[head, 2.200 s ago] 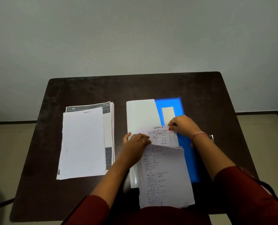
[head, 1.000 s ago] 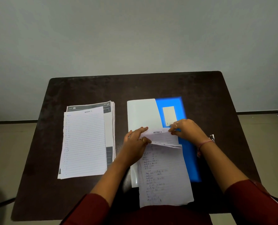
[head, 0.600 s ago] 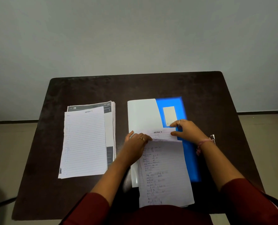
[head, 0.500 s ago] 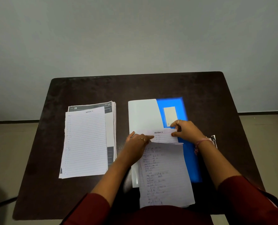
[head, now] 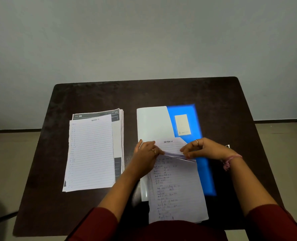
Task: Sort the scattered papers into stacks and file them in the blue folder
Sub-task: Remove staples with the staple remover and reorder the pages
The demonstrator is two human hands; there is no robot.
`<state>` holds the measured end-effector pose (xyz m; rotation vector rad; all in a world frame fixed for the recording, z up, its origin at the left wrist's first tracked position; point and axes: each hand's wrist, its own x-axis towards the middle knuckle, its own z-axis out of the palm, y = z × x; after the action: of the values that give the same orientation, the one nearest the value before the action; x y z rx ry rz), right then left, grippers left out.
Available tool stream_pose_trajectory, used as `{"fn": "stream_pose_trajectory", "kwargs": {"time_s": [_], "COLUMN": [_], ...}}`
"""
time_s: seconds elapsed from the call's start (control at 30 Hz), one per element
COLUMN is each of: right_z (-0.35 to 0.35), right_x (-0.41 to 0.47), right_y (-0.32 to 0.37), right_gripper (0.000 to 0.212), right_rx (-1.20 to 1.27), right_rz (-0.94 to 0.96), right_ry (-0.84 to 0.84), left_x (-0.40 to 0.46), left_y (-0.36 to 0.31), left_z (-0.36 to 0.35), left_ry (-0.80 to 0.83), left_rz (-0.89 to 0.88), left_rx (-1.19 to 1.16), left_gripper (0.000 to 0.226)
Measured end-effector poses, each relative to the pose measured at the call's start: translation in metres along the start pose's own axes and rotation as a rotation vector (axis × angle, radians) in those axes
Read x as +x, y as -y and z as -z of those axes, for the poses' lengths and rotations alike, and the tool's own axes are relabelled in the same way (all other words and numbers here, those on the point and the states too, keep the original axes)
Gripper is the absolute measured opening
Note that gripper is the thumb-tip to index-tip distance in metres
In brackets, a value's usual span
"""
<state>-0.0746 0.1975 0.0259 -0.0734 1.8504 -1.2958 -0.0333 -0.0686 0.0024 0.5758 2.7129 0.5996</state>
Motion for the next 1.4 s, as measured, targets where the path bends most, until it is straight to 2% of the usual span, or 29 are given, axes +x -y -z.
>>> {"fn": "stream_pose_trajectory", "kwargs": {"time_s": [0.1, 0.2, 0.27, 0.4, 0.5, 0.6, 0.73, 0.8, 0.87, 0.93, 1.0, 1.07, 1.13, 1.2, 1.3, 1.4], "right_z": [-0.003, -0.002, -0.004, -0.009, -0.015, -0.022, -0.032, -0.039, -0.046, -0.055, -0.066, -0.077, -0.084, -0.089, -0.096, -0.105], "right_x": [0.005, 0.022, 0.034, 0.047, 0.05, 0.042, 0.024, 0.017, 0.014, 0.009, 0.003, -0.002, -0.001, 0.0, -0.002, -0.006], "right_y": [-0.001, -0.006, -0.009, -0.005, -0.004, -0.004, -0.013, -0.019, -0.026, -0.033, -0.039, -0.043, -0.05, -0.057, -0.065, -0.062], "right_gripper": [0.016, 0.022, 0.037, 0.046, 0.041, 0.061, 0.068, 0.063, 0.054, 0.044, 0.026, 0.016, 0.02, 0.026, 0.022, 0.016], "right_rx": [0.156, -0.094, -0.312, -0.384, -0.297, -0.209, 0.191, 0.379, 0.459, 0.436, 0.458, 0.459, 0.439, 0.397, 0.327, 0.311], "right_rz": [-0.029, -0.011, -0.029, -0.063, -0.111, -0.137, -0.166, -0.203, -0.213, -0.206, -0.15, -0.119, -0.12, -0.143, -0.17, -0.179], "right_ry": [-0.178, -0.397, -0.393, -0.365, -0.422, -0.473, -0.616, -0.647, -0.683, -0.704, -0.7, -0.684, -0.682, -0.676, -0.663, -0.688], "left_x": [0.001, 0.0, 0.0, 0.002, 0.007, 0.015, 0.025, 0.027, 0.025, 0.017, 0.005, -0.007, -0.016, -0.024, -0.033, -0.037], "left_y": [-0.001, -0.004, -0.005, -0.006, -0.006, -0.004, 0.002, 0.005, 0.006, 0.004, -0.002, -0.008, -0.015, -0.021, -0.022, -0.027], "left_z": [0.002, 0.005, 0.007, 0.007, 0.01, 0.009, 0.006, 0.004, 0.001, -0.002, -0.004, -0.007, -0.009, -0.011, -0.023, -0.03], "left_ry": [0.034, 0.04, 0.045, 0.036, 0.071, 0.074, 0.048, -0.002, -0.116, -0.241, -0.286, -0.225, -0.125, -0.066, -0.051, -0.078], "left_rz": [0.026, 0.037, 0.047, 0.054, 0.08, 0.109, 0.211, 0.322, 0.438, 0.531, 0.605, 0.686, 0.757, 0.794, 0.776, 0.792], "left_rx": [0.012, 0.001, -0.004, -0.025, -0.011, -0.033, -0.146, -0.24, -0.364, -0.488, -0.574, -0.614, -0.647, -0.706, -0.787, -0.943], "left_gripper": [0.035, 0.036, 0.037, 0.037, 0.036, 0.038, 0.045, 0.056, 0.06, 0.054, 0.049, 0.051, 0.048, 0.02, 0.006, 0.021]}}
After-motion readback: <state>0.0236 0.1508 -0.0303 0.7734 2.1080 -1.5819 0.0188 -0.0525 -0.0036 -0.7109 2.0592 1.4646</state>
